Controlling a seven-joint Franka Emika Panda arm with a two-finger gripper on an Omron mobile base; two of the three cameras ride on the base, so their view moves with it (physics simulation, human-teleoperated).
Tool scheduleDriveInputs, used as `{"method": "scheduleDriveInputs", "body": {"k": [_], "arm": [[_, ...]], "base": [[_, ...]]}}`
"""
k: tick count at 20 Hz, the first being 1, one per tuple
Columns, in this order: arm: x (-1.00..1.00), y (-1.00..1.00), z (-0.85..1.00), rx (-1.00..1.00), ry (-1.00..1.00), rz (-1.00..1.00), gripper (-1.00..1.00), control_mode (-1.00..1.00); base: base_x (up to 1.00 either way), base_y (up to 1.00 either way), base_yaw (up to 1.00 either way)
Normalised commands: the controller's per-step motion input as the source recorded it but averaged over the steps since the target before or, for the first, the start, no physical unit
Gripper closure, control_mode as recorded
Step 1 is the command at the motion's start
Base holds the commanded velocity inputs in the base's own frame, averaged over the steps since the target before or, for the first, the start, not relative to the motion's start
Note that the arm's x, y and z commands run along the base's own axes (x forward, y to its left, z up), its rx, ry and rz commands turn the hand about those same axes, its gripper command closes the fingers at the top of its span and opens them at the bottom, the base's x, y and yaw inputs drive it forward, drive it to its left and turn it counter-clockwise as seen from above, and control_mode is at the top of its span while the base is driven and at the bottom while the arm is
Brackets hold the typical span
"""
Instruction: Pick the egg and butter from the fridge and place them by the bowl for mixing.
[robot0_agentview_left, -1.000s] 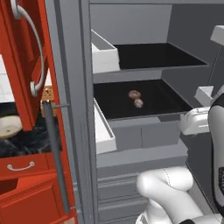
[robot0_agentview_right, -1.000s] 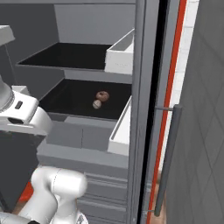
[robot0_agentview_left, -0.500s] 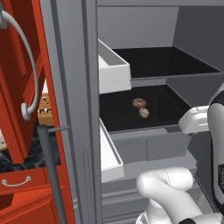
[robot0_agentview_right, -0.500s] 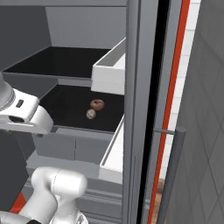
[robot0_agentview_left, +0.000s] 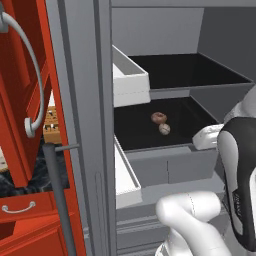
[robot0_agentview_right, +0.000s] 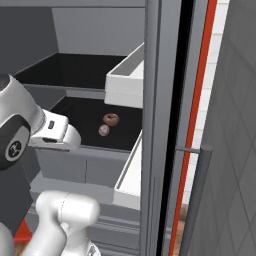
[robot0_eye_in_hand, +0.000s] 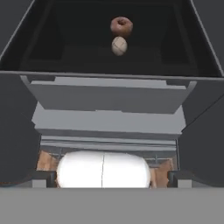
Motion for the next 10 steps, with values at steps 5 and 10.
{"method": "scheduleDriveInputs", "body": {"k": [5,10], "arm": [[0.44,-0.02,-0.41,0.00,-0.38,0.02,-1.00,-1.00],[0.42,-0.07,-0.01,0.00,-0.14,-0.01,-1.00,-1.00]], "base": [[0.00,0.00,0.00],[0.00,0.00,0.00]]}}
